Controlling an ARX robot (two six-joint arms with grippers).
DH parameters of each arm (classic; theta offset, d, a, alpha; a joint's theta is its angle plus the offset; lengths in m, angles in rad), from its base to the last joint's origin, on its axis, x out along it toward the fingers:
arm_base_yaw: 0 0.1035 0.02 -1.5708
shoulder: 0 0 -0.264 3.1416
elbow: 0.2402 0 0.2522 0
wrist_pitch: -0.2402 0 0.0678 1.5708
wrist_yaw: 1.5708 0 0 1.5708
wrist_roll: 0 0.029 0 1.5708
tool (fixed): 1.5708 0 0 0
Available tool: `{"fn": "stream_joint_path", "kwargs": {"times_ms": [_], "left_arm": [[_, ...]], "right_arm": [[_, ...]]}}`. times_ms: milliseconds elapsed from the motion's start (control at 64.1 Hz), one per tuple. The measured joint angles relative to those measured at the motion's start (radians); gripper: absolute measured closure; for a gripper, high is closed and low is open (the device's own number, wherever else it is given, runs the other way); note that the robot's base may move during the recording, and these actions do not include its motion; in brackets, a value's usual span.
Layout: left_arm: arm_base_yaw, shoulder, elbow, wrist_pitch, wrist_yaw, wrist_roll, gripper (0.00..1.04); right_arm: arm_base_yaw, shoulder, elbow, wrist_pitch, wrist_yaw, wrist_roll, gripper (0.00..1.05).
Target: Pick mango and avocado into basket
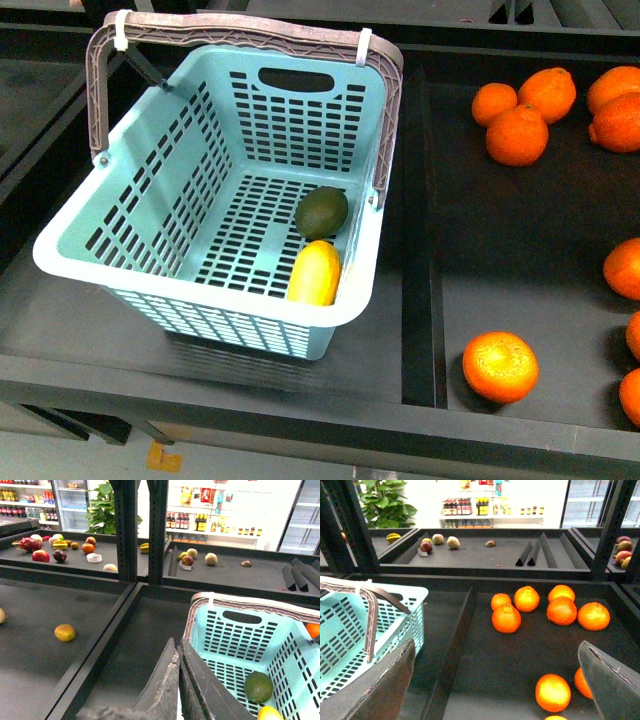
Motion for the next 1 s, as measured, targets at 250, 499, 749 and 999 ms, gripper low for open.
{"fn": "stream_joint_path", "kwargs": {"times_ms": [250, 499, 749, 999], "left_arm": [[0.000, -0.140, 0.000, -0.137, 0.000, 0.000, 1.03], [0.000, -0.228, 0.000, -0.225, 0.000, 0.000, 1.03], [0.000, -0.409, 0.000, -0.412, 0.000, 0.000, 1.03], [0.000, -0.409, 0.000, -0.412, 0.000, 0.000, 1.03]], "right_arm": [[0.000, 0.000, 0.000, 0.000, 0.000, 0.000, 0.09], [0.000, 0.000, 0.000, 0.000, 0.000, 0.000, 0.09], [0.000, 0.000, 0.000, 0.000, 0.000, 0.000, 0.09], [0.000, 0.000, 0.000, 0.000, 0.000, 0.000, 0.09]]}}
